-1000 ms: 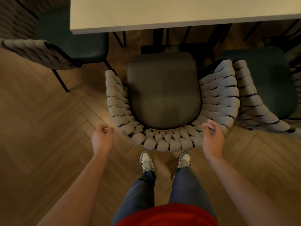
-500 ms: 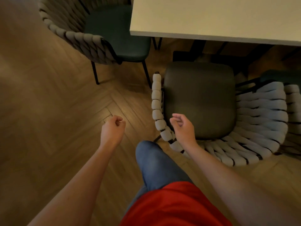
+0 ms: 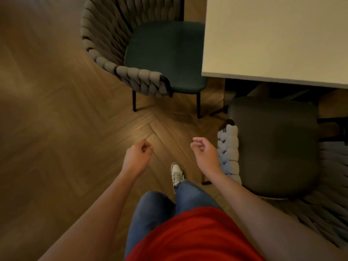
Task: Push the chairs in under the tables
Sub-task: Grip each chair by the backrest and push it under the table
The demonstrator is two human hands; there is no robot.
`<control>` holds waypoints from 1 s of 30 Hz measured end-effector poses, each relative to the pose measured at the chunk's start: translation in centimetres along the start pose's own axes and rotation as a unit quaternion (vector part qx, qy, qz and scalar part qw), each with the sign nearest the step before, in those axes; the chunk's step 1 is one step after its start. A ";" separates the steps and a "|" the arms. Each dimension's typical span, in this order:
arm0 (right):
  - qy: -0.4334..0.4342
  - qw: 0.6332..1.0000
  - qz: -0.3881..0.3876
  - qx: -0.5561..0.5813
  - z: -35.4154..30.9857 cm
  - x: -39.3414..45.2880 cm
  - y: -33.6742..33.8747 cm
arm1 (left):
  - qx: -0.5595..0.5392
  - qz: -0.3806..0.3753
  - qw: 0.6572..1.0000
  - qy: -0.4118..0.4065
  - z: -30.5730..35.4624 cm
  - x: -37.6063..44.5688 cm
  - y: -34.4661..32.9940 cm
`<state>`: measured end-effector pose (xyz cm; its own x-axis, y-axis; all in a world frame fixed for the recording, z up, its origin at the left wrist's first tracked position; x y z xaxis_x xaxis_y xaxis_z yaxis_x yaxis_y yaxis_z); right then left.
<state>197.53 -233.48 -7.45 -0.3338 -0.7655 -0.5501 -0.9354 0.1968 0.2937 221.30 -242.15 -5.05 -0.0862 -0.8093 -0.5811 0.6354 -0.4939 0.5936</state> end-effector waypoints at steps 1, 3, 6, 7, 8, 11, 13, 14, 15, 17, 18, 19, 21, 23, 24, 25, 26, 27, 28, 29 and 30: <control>0.005 1.000 -0.007 -0.001 -1.4 0.7 -1.3 | 0.001 0.003 1.000 0.000 -0.1 1.0 1.5; 0.013 1.000 -0.022 -0.005 -4.0 2.3 -3.7 | 0.008 0.007 1.000 0.000 -0.7 3.3 4.4; 0.010 1.000 -0.026 -0.005 -7.2 5.1 -7.5 | 0.014 0.006 1.000 -0.002 -1.9 7.0 8.7; 0.008 1.000 -0.021 -0.001 -8.2 6.2 -8.8 | 0.022 0.008 1.000 -0.003 -2.3 8.4 10.2; 0.008 1.000 -0.014 0.005 -9.4 7.3 -10.2 | 0.034 0.009 0.999 -0.005 -2.7 10.0 11.7; 0.014 1.000 0.009 0.021 -13.5 11.0 -14.5 | 0.095 0.000 0.995 -0.032 -3.4 15.0 16.4; 0.025 0.999 0.038 0.025 -16.7 13.7 -17.1 | 0.151 -0.018 0.986 -0.068 -3.2 18.4 19.6; 0.033 0.998 0.055 0.027 -18.3 14.9 -18.2 | 0.177 -0.026 0.980 -0.086 -2.9 20.1 21.4; 0.039 0.996 0.070 0.029 -19.8 16.1 -19.3 | 0.198 -0.032 0.974 -0.103 -2.4 21.8 23.1; 0.040 0.995 0.085 0.034 -22.2 18.1 -21.6 | 0.233 -0.041 0.962 -0.135 -1.4 24.9 26.4; 0.038 0.995 0.088 0.036 -23.2 18.9 -22.6 | 0.247 -0.043 0.957 -0.149 -0.9 26.3 27.9; 0.034 0.994 0.095 0.034 -23.9 19.8 -23.4 | 0.259 -0.045 0.951 -0.162 -0.3 27.8 29.2; 0.029 0.992 0.117 0.029 -25.5 21.2 -25.0 | 0.274 -0.047 0.943 -0.181 0.6 30.8 31.7; 0.035 0.990 0.139 0.019 -27.3 22.8 -26.3 | 0.287 -0.052 0.937 -0.191 1.7 34.1 33.7; 0.043 0.988 0.151 0.011 -28.4 23.7 -26.9 | 0.294 -0.055 0.934 -0.196 2.2 35.8 34.6; 0.051 0.986 0.160 0.005 -29.5 24.6 -27.3 | 0.301 -0.057 0.930 -0.204 2.9 37.4 35.3; 0.057 0.984 0.168 0.002 -30.6 25.7 -27.9 | 0.307 -0.061 0.926 -0.212 3.7 39.0 35.9; 0.059 0.983 0.176 0.000 -31.5 26.9 -28.5 | 0.312 -0.065 0.922 -0.221 4.5 40.6 36.4; 0.058 0.981 0.186 0.000 -32.2 28.2 -29.0 | 0.315 -0.068 0.918 -0.229 5.3 42.1 36.9; 0.051 0.979 0.199 0.004 -32.6 29.5 -29.5 | 0.318 -0.071 0.915 -0.238 6.3 43.8 37.4; 0.044 0.977 0.209 0.007 -32.9 30.8 -30.1 | 0.321 -0.074 0.913 -0.242 7.0 45.4 37.9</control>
<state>219.21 -283.15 -7.51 -0.6769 -0.6652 -0.3150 -0.7206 0.5120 0.4675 236.10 -299.83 -4.96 -0.5623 -0.6879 -0.4589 0.0219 -0.5671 0.8234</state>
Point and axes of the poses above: each hand's wrist, its own x-axis towards the middle knuckle, its own y-axis out of the back of the hand, z = x × y, the point moved 10 cm from there along x, towards the middle knuckle, and after that the axes turned 3 degrees about -z, right-handed, at the moved point
